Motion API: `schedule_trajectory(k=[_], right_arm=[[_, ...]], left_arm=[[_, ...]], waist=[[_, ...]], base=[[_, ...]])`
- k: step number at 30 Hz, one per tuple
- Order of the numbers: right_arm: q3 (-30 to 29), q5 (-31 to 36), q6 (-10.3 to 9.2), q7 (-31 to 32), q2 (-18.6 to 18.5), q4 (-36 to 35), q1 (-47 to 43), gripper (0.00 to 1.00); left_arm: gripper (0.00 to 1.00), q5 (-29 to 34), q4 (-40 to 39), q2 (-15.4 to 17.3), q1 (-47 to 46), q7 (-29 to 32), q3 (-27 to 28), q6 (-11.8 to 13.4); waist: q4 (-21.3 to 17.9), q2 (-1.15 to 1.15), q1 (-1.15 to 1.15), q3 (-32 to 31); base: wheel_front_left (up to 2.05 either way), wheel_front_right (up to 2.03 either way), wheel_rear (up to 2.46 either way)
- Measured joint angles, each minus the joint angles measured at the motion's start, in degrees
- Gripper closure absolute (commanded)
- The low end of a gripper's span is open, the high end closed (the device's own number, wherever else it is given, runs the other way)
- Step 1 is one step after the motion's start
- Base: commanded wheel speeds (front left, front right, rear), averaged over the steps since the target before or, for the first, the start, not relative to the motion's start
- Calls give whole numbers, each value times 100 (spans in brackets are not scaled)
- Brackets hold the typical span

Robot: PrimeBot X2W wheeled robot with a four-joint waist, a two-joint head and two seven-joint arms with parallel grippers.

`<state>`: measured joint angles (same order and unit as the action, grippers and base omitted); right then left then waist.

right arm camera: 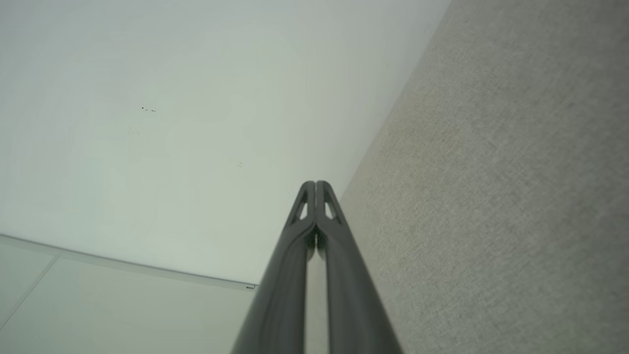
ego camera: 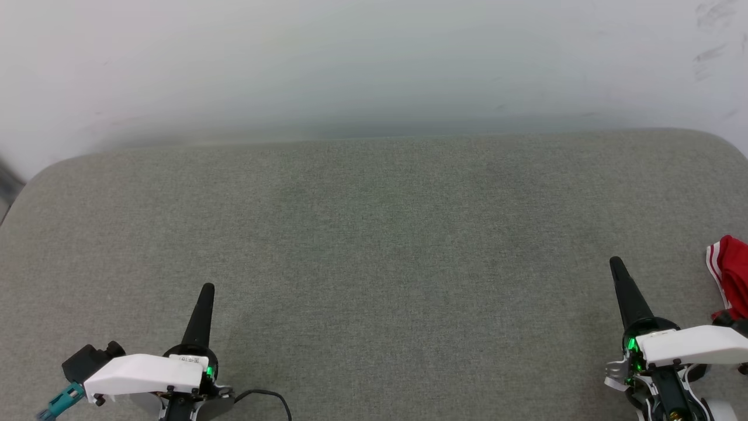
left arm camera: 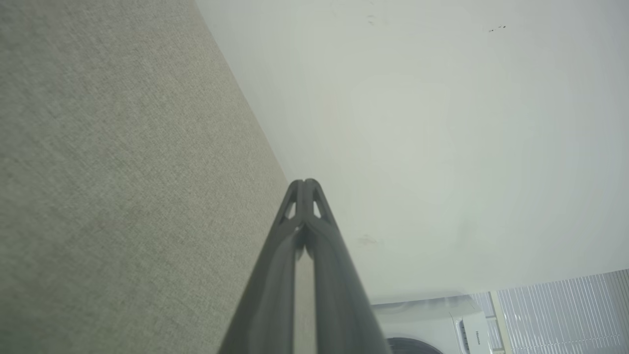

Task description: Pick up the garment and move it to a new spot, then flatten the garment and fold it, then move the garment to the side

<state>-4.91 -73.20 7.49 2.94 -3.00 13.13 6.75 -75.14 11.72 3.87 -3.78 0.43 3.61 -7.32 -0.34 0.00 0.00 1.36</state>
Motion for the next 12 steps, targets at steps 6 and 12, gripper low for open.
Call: schedule_trajectory(k=[6,12], right_arm=[[-30,-400,0,67,0,14,-1,100],[-55,-680,0,122,0,29,-2,100]], left_arm=[[100,-385,54,-1,-31,101,33,-1],[100,-649,85,-2,-69,192,53,-1]], waist=[[6,0,0,-22],[11,0,0,-38]], base=[[0,0,0],[0,0,0]])
